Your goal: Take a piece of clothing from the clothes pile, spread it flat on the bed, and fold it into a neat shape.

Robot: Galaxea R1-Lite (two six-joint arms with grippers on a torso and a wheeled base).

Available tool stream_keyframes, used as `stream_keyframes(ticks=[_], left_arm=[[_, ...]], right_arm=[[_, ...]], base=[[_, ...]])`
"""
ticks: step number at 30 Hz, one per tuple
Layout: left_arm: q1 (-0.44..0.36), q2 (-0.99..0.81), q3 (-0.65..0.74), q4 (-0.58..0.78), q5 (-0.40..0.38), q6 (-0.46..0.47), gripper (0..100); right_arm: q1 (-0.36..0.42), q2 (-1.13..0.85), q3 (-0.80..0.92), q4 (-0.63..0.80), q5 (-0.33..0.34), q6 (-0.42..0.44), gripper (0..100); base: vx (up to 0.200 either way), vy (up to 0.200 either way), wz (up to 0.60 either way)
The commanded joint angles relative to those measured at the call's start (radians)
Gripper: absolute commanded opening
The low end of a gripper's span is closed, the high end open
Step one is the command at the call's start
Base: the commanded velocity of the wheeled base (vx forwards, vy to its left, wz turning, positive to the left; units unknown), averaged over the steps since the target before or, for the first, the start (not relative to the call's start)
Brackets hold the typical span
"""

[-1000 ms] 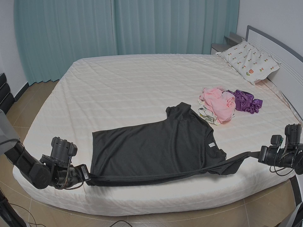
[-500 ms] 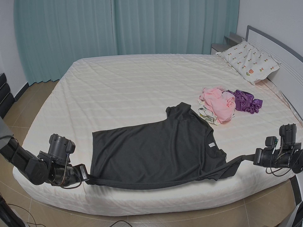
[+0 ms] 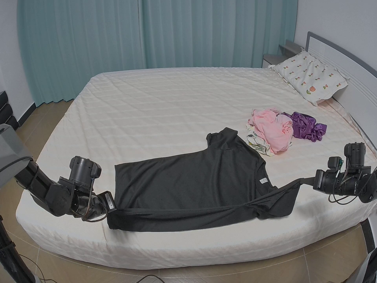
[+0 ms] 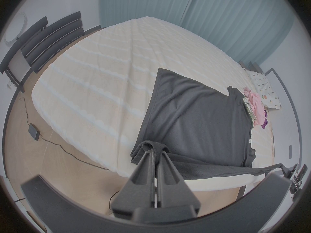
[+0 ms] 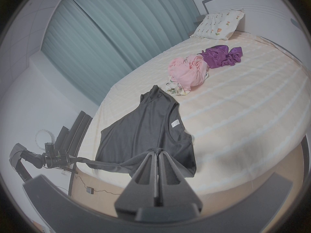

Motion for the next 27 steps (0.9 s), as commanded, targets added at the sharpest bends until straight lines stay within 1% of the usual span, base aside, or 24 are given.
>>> stream_keyframes(ticks=[1,5,11,19,27], left_arm=[[0.007,0.054,-0.024,-0.001,0.002,-0.004,0],[0.010,0.068,-0.050,-0.001,0.002,-0.011,0],[0.022,0.089,-0.111,-0.001,0.008,-0.051,0],[0.022,0.129,-0.125,-0.001,0.008,-0.050,0],[0.033,0.209,-0.191,0.000,0.009,-0.053,0]], right_arm=[[-0.004,0.041,-0.041,0.002,0.001,0.002,0],[-0.001,0.061,-0.042,0.000,0.001,0.002,0],[0.005,0.105,-0.064,-0.010,0.001,0.002,0],[0.008,0.153,-0.117,-0.012,0.000,0.002,0],[0.023,0.203,-0.190,-0.010,-0.002,0.002,0]], base=[[0.000,0.000,0.00],[0.000,0.000,0.00],[0.000,0.000,0.00],[0.000,0.000,0.00],[0.000,0.000,0.00]])
